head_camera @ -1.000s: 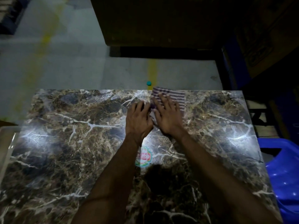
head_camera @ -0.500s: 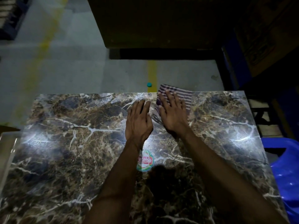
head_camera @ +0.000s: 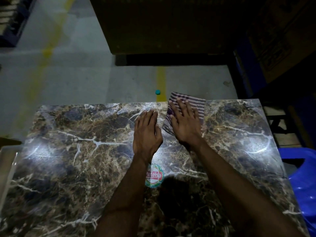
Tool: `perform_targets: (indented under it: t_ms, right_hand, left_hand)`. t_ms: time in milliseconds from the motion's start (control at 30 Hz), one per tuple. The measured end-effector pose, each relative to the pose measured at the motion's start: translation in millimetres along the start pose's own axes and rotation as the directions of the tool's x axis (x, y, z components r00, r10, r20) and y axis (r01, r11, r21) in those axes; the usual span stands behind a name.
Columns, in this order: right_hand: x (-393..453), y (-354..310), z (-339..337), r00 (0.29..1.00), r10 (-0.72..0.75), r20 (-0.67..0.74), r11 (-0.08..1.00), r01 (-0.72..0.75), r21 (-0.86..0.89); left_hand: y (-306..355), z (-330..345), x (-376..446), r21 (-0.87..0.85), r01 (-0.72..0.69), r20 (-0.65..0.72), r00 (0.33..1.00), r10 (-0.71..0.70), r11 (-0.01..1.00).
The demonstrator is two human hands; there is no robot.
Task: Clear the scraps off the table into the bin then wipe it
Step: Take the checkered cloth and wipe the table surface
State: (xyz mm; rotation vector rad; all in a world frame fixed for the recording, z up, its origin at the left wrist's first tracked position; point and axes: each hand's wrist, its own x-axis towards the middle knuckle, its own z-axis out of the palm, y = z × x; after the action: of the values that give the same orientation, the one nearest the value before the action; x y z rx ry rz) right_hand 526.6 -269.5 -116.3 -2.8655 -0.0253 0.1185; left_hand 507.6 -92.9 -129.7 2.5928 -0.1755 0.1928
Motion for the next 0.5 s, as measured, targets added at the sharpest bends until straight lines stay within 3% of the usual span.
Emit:
perform_targets:
  t_ms: [233, 367, 500]
  right_hand:
    - [-43.7, -5.3, 5.1, 0.977, -0.203, 0.066, 0.979, 0.205, -0.015]
    - [-39.9, 19.3, -3.3, 0.998, -0.041, 0.037, 0.999, 0.042, -0.017]
    - [6.6, -5.6, 0.9, 0.994, 0.111, -0.019, 0.994, -0.111, 0.011]
  left_hand:
    - [-1.4, -1.1, 1.5, -0.002, -0.009, 0.01, 1.0, 0.009, 1.0]
    - [0.2, -0.7, 0.9, 0.003, -0.012, 0.002, 1.0, 0.012, 1.0]
    - [-1.7, 0.9, 0.5, 0.019, -0.019, 0.0, 1.0, 0.019, 1.0]
